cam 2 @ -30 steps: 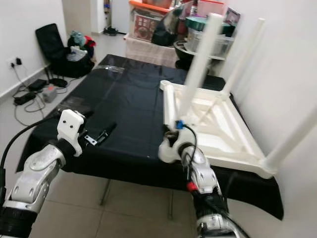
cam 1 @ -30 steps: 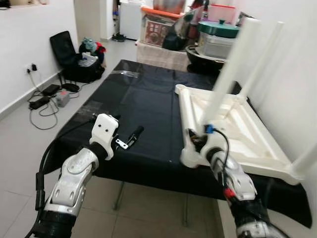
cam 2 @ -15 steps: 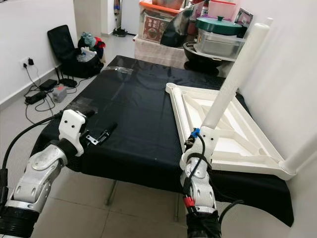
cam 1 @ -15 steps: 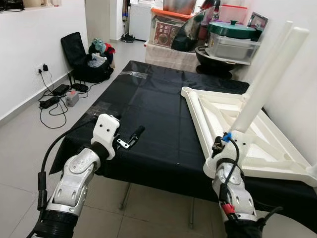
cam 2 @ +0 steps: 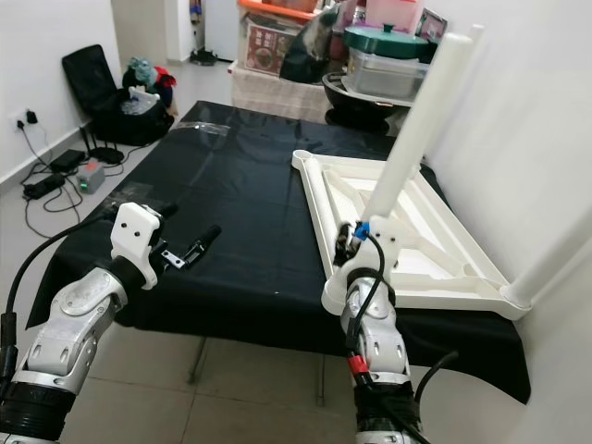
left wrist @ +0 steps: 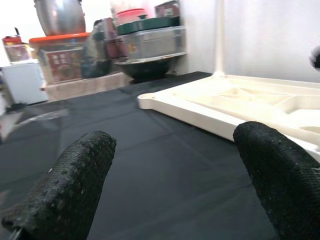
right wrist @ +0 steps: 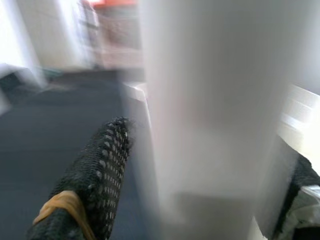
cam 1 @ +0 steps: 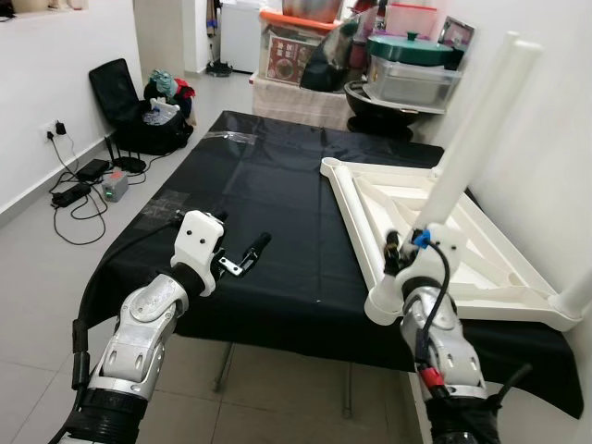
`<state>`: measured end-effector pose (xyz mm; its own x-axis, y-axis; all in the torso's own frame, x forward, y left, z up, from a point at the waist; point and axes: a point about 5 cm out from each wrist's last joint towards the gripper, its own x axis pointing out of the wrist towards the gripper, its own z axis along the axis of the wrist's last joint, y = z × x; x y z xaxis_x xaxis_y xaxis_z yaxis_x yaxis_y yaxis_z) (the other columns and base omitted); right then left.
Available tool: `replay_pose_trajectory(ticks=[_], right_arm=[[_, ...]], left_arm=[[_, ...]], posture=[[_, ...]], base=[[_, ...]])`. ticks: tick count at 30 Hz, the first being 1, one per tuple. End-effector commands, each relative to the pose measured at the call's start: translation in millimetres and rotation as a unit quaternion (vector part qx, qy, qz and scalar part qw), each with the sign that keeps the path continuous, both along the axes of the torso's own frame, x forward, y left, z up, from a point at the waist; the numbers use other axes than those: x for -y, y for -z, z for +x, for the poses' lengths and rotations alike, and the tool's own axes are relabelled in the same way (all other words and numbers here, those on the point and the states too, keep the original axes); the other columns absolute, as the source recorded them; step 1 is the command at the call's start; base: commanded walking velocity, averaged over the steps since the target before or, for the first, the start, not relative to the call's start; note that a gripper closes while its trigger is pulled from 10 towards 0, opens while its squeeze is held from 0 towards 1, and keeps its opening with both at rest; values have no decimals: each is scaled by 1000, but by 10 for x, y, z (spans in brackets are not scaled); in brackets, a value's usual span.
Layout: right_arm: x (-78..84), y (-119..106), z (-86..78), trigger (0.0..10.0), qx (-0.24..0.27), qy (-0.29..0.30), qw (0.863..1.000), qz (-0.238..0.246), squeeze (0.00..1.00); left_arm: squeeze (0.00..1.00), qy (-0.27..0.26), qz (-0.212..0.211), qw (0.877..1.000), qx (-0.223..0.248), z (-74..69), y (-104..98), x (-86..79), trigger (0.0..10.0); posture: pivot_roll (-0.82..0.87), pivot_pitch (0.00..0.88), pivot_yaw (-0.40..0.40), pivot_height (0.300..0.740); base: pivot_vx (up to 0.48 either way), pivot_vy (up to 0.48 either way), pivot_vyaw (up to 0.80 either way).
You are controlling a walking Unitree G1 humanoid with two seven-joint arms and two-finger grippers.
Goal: Building children table
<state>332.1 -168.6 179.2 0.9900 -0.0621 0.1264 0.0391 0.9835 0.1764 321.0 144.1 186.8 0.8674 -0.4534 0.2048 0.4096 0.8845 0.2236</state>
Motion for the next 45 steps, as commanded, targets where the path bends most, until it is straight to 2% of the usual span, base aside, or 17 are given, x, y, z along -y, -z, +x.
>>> replay_pose_trajectory(ticks=[1,2,4,5,6,9,22,24,26,30,31,33,34,35,36,37,45], right_arm=[[-37,-19,-16,10000,12,-26,1000,3,0],[-220,-41,-62,10000,30,-123,992,-16,0],[-220,-41,-62,10000,30,-123,992,-16,0],[-392,2,-98,10000,29,-196,979,-43,0],[-392,2,-98,10000,29,-196,979,-43,0],[-698,196,-170,10000,-4,-293,953,-80,0],[-846,388,-105,9490,-51,-309,947,-78,0],[-844,407,-87,8784,-57,-309,946,-75,0],[-799,440,-46,5882,-69,-299,949,-73,0],[-778,447,-30,5882,-73,-293,951,-71,0],[-767,457,-16,10000,-77,-287,952,-69,0],[-784,444,2,9961,-76,-282,954,-65,0],[-809,432,17,9137,-73,-282,955,-59,0],[-825,426,32,4588,-71,-277,956,-59,0],[-825,426,32,4588,-71,-277,956,-59,0],[-825,425,47,0,-71,-268,959,-59,0],[-653,452,105,0,-87,-182,978,-48,0]], left_arm=[[0,14,-1,1000,1,-4,-7,66,10000],[0,17,0,1000,3,2,-15,71,10000],[0,17,0,1000,3,2,-15,71,10000],[0,18,2,1000,6,15,-30,68,10000],[0,18,2,1000,6,15,-30,68,10000],[0,19,4,1000,9,24,-44,81,10000],[0,14,8,1000,10,5,-57,21,10000],[0,15,7,1000,11,10,-62,32,10000],[0,18,5,1000,13,6,-70,67,10000],[0,20,4,1000,14,0,-76,77,10000],[0,19,4,1000,14,-3,-73,69,10000],[0,16,5,1000,14,-3,-76,47,10000],[0,14,7,1000,13,-1,-71,26,10000],[0,11,8,1000,12,4,-60,12,10000],[0,11,8,1000,12,4,-60,12,10000],[0,10,8,1000,11,7,-52,9,10000],[0,13,4,1000,11,0,-51,54,10000]], posture=[[84,0,-125,740],[81,0,-121,740],[81,0,-121,740],[80,0,-121,740],[80,0,-121,740],[96,0,-131,740],[117,0,-135,740],[114,0,-136,740],[128,0,-142,740],[129,0,-143,740],[132,0,-145,740],[129,0,-147,740],[126,0,-147,740],[125,0,-146,740],[125,0,-146,740],[122,0,-143,740],[121,0,-142,740]], base=[[0,0,0],[0,0,0],[0,0,0],[0,0,0],[0,0,0],[0,0,0],[0,0,0],[0,0,0],[0,0,0],[0,0,0],[0,0,0],[0,0,0],[0,0,0],[0,0,0],[0,0,0],[0,0,0],[0,0,0]])
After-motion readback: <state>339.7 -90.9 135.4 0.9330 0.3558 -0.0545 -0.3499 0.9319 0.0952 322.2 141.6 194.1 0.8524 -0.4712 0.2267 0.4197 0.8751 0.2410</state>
